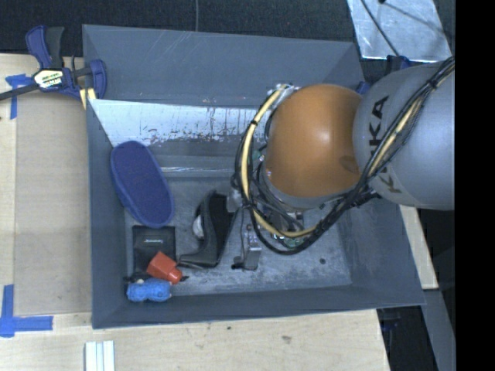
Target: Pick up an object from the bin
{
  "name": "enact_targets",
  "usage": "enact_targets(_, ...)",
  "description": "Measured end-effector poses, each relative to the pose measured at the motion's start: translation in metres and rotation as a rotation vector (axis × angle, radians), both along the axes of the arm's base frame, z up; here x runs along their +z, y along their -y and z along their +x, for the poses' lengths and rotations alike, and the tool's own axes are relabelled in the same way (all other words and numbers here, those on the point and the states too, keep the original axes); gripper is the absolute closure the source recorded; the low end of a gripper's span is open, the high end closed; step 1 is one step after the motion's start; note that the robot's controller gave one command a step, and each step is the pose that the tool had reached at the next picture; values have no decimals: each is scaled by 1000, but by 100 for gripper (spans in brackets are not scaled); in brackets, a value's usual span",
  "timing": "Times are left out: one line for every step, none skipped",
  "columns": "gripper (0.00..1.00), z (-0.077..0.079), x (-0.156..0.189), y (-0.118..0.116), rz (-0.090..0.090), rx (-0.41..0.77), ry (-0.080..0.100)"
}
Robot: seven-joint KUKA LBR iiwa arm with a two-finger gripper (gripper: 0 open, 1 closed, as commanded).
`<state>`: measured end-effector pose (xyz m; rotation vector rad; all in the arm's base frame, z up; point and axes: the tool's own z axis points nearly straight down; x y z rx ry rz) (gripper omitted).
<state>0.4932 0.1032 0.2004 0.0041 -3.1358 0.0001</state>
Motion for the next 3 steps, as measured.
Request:
enact_targets(0,29,-111,-14,4,-147,22)
enact_targets(100,33,-108,-13,7,-150,32)
enact_targets(100,34,90,-66,5,-124,17)
